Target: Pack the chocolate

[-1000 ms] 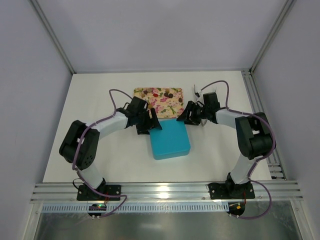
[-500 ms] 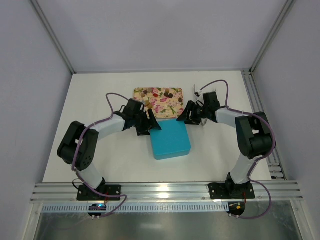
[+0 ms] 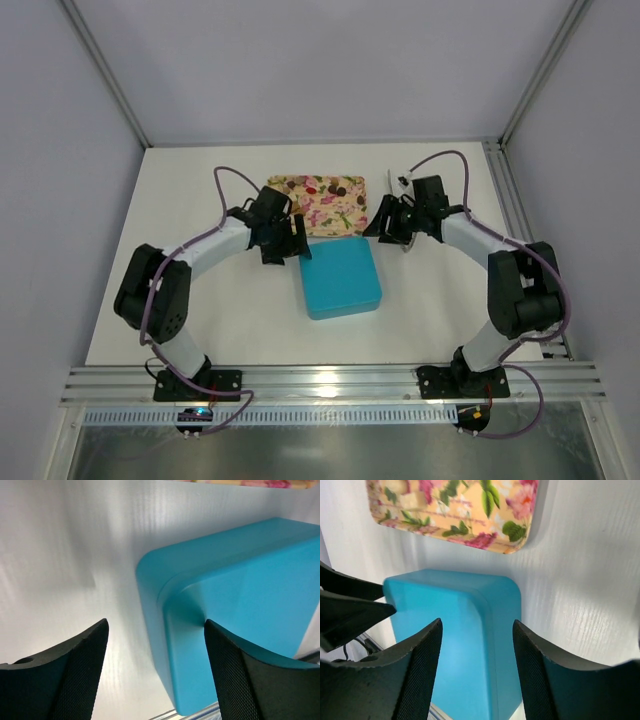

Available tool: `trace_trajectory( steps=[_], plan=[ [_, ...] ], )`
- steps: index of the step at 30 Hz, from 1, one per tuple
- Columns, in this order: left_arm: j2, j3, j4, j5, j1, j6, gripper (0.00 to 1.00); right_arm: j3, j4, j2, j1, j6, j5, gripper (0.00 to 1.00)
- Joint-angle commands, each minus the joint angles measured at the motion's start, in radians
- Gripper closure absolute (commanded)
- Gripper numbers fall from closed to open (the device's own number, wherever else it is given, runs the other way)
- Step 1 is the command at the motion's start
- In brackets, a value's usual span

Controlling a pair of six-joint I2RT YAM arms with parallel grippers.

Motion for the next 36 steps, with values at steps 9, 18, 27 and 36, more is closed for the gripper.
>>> trace_trajectory(
  steps=[9, 18, 27, 36],
  plan=[
    [-0.24, 0.196, -0.31, -0.222, 0.008, 0.167, 0.22, 0.021, -0.069, -0.461, -0.038, -0.048, 0.194, 0.36],
    [-0.472, 0.2, -0.345, -0.262, 0.008, 0.17, 0.19, -0.047, -0.164, -0.785, -0.038, -0.083, 0.315, 0.28],
    [-0.584, 0.176, -0.364, -0.289, 0.008, 0.173, 0.19, -0.105, -0.219, -0.92, -0.04, -0.099, 0.43, 0.27],
    [-0.616, 0.181, -0.382, -0.302, 0.008, 0.195, 0.16, -0.117, -0.215, -0.947, -0.038, -0.094, 0.476, 0.25]
  ],
)
